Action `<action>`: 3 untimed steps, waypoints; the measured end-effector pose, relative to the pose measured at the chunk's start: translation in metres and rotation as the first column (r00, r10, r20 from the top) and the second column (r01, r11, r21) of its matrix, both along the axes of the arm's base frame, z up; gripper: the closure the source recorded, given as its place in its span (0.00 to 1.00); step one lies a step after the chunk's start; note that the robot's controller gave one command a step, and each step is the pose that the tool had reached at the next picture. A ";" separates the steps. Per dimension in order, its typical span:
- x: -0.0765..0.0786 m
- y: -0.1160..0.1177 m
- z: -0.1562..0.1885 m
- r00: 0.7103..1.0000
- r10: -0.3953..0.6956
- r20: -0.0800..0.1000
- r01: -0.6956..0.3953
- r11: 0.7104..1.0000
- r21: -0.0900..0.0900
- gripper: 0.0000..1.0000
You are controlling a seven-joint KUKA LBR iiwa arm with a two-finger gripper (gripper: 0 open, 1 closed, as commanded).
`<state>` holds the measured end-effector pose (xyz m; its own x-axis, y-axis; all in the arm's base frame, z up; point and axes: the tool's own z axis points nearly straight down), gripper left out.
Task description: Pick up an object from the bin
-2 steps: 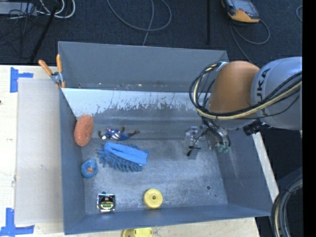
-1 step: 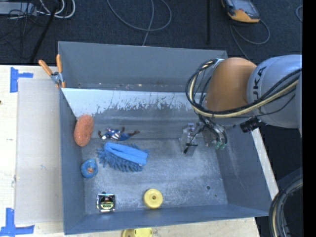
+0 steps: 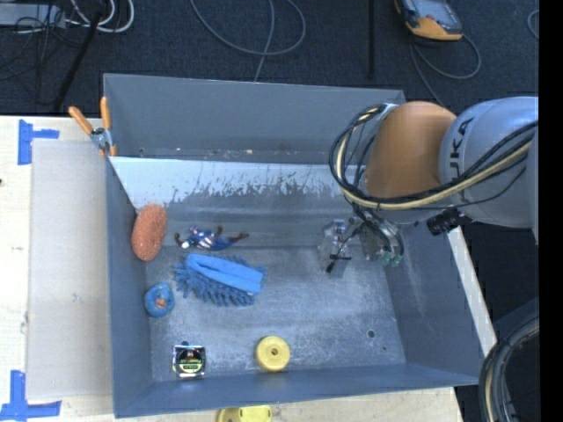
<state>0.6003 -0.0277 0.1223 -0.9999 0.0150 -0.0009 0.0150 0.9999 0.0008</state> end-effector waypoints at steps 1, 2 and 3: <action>0.001 0.076 -0.053 0.952 0.307 -0.001 -0.307 0.952 0.000 1.00; 0.001 0.077 -0.053 0.952 0.308 -0.001 -0.308 0.952 0.000 0.00; 0.001 0.077 -0.053 0.951 0.308 -0.001 -0.308 0.951 0.000 0.00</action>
Offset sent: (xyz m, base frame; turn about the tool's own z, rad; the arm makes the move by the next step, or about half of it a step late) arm 0.0000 0.0000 0.0000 0.0000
